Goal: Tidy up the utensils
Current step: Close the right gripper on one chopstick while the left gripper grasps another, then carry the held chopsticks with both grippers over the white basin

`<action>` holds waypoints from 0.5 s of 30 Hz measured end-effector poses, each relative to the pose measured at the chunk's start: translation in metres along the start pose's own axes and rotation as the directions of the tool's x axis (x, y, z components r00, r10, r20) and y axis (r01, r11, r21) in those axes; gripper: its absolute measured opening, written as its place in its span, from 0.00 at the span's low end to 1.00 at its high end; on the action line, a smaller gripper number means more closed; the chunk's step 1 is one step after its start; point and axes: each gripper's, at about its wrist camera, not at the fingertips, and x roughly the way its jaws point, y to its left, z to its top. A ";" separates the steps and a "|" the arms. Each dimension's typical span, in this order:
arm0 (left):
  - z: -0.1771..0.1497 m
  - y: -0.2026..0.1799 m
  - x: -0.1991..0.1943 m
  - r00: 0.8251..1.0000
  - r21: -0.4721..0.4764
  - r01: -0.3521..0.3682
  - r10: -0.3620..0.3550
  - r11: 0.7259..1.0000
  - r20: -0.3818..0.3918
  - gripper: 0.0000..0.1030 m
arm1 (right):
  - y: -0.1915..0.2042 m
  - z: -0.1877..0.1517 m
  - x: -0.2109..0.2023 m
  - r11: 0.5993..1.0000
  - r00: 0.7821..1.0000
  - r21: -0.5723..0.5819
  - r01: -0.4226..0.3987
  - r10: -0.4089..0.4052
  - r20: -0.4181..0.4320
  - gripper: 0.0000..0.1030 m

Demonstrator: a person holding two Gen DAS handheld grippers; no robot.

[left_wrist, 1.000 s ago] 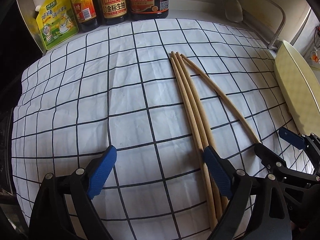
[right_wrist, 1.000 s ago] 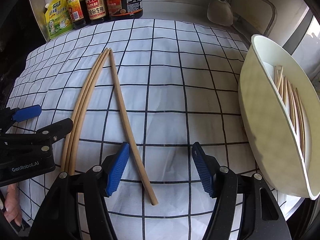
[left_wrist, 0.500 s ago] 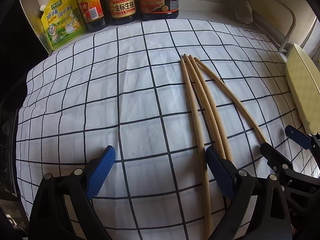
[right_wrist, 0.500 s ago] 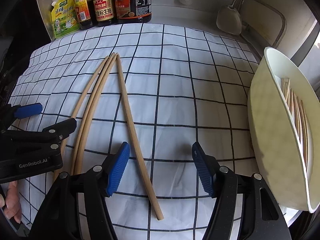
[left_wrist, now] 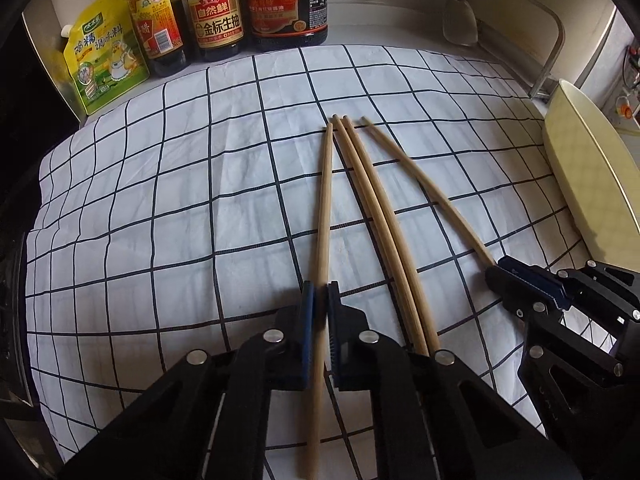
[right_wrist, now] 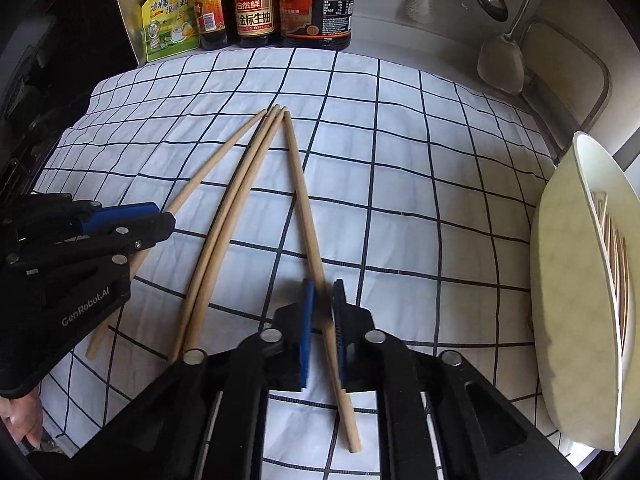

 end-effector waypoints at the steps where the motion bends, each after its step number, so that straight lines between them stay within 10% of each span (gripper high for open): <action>1: -0.001 0.001 0.000 1.000 0.000 0.005 -0.005 1.000 -0.001 0.07 | -0.001 0.000 -0.001 1.000 1.000 0.017 -0.011 0.011 -0.006 0.06; 15: -0.007 0.012 -0.050 0.998 -0.026 0.063 -0.062 0.998 0.020 0.07 | -0.018 -0.004 -0.065 0.974 0.988 0.172 -0.151 0.143 0.054 0.06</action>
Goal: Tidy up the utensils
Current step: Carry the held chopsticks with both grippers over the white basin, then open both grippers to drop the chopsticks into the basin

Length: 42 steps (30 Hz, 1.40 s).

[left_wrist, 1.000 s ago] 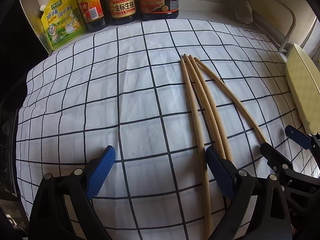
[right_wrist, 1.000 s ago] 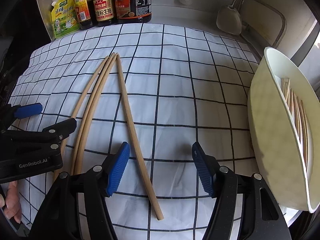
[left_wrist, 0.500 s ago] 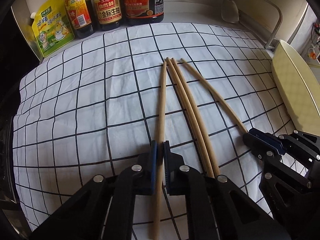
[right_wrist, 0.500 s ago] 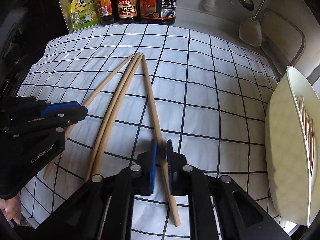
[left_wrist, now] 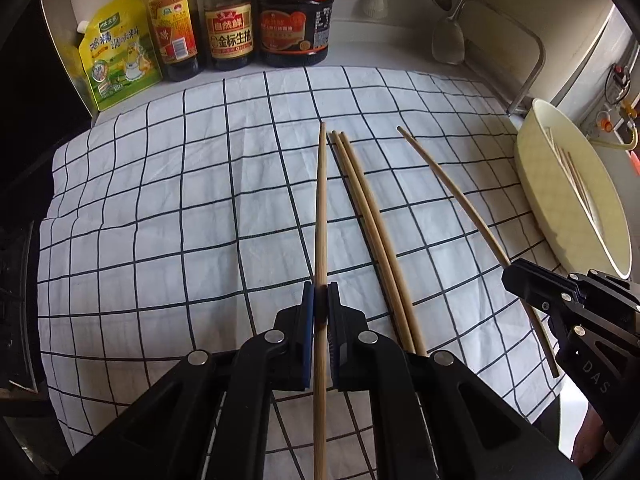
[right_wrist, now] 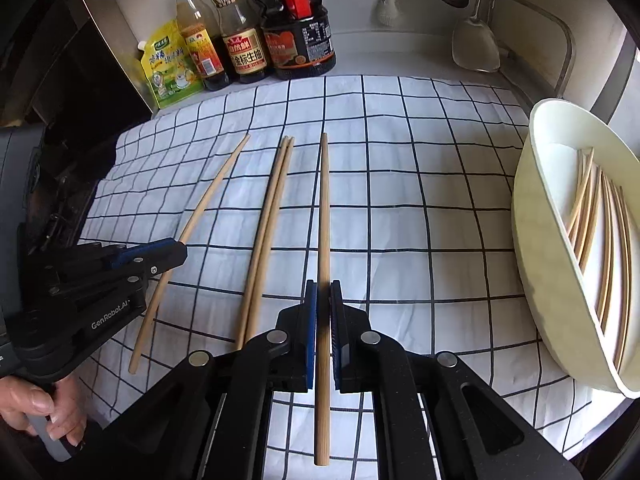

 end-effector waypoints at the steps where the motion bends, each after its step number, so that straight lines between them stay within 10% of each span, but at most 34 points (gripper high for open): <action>1: 0.002 -0.001 -0.006 1.000 0.003 0.004 -0.004 1.000 0.009 0.07 | -0.001 0.001 -0.006 1.000 1.000 0.006 -0.004 0.004 0.011 0.06; 12: 0.048 -0.067 -0.045 0.989 0.130 0.104 -0.116 0.986 0.092 0.07 | -0.048 0.011 -0.080 0.994 0.986 0.098 0.040 -0.055 0.155 0.06; 21: 0.084 -0.174 -0.047 0.966 0.330 0.208 -0.247 0.921 0.082 0.07 | -0.147 -0.005 -0.116 0.946 0.957 0.301 0.124 -0.193 0.214 0.06; 31: 0.117 -0.281 -0.005 0.952 0.486 0.279 -0.307 0.828 -0.023 0.07 | -0.233 -0.010 -0.113 0.872 0.937 0.444 0.208 -0.308 0.165 0.06; 42: 0.121 -0.324 0.061 0.953 0.515 0.302 -0.256 0.802 -0.160 0.07 | -0.270 -0.007 -0.062 0.856 0.958 0.461 0.232 -0.283 0.045 0.06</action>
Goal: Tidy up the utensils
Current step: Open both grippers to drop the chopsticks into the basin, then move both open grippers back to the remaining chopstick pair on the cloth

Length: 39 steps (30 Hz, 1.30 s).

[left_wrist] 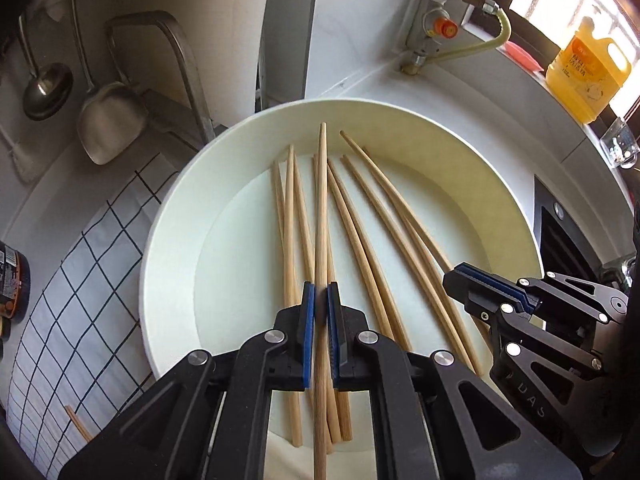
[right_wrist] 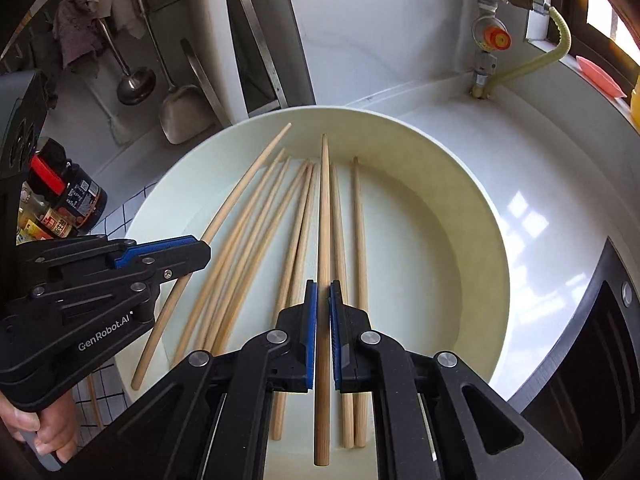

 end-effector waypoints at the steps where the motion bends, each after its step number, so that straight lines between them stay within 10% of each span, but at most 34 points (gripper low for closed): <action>1: 0.000 -0.001 0.006 1.000 0.001 0.001 -0.001 1.000 -0.012 0.07 | -0.002 -0.001 0.004 1.000 1.000 0.007 0.000 0.000 -0.008 0.06; 17: 0.005 0.006 0.030 0.997 -0.060 -0.023 0.019 0.998 -0.075 0.07 | -0.008 0.000 0.014 1.000 0.999 0.015 0.027 -0.026 -0.042 0.12; 26: 0.003 0.018 -0.003 0.998 -0.088 -0.064 0.066 0.994 0.015 0.55 | -0.009 -0.002 -0.003 1.000 1.000 0.021 0.018 -0.017 -0.014 0.13; 39: -0.026 0.041 -0.061 0.986 -0.149 -0.117 0.132 0.982 0.098 0.64 | 0.007 -0.015 -0.038 1.000 0.999 0.000 -0.028 0.028 0.037 0.22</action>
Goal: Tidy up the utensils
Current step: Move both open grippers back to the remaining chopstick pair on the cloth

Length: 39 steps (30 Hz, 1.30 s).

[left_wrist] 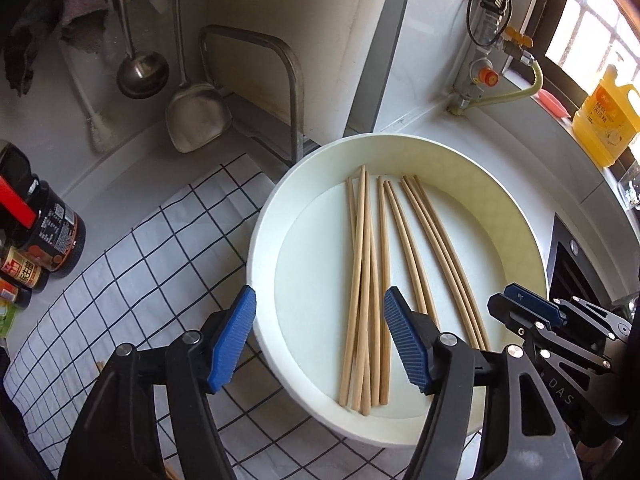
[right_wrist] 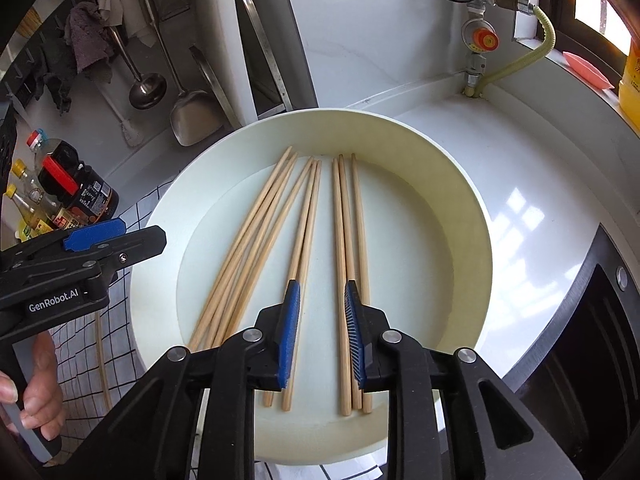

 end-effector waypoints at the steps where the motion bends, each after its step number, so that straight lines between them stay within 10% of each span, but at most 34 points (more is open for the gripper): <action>1: -0.003 0.003 -0.005 1.000 -0.007 -0.004 0.004 1.000 0.006 0.64 | 0.002 -0.002 -0.004 1.000 1.000 -0.003 -0.003 0.003 0.004 0.22; 24: -0.083 0.067 -0.082 0.990 -0.179 -0.095 0.112 0.979 0.087 0.76 | 0.099 -0.038 -0.038 0.968 0.997 -0.238 -0.081 0.081 -0.011 0.36; 39: -0.159 0.165 -0.094 0.972 -0.400 -0.223 0.233 0.889 -0.024 0.81 | 0.195 -0.068 -0.013 0.896 0.982 -0.404 -0.181 0.146 -0.115 0.44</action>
